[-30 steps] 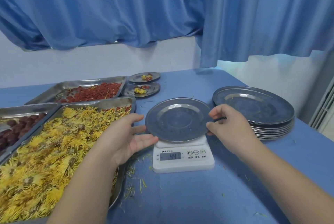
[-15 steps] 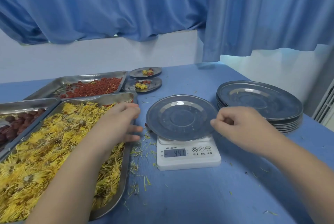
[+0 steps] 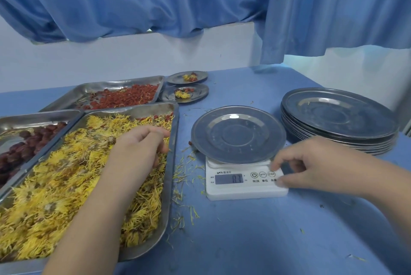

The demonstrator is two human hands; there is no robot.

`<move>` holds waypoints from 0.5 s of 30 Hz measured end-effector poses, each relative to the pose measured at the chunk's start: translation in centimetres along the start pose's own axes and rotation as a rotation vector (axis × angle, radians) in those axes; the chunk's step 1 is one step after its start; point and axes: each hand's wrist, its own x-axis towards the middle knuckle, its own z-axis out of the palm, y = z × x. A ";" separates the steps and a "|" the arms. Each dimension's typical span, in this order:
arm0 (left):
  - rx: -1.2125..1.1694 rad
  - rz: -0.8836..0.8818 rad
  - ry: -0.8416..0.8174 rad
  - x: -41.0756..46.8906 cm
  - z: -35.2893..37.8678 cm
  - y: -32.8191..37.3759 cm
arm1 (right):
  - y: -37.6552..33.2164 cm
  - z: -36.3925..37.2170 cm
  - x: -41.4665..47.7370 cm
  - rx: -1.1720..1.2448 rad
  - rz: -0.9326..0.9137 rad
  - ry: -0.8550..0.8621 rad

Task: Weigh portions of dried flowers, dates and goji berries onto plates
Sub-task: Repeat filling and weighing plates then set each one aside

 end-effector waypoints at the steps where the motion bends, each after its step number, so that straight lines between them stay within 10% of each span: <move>1: -0.002 0.001 0.003 0.0 0.0 -0.1 | 0.0 0.0 0.0 0.000 -0.001 0.000; 15: 0.041 -0.001 0.012 -0.2 0.6 -0.1 | -1.1 0.5 -0.1 -0.084 -0.023 0.061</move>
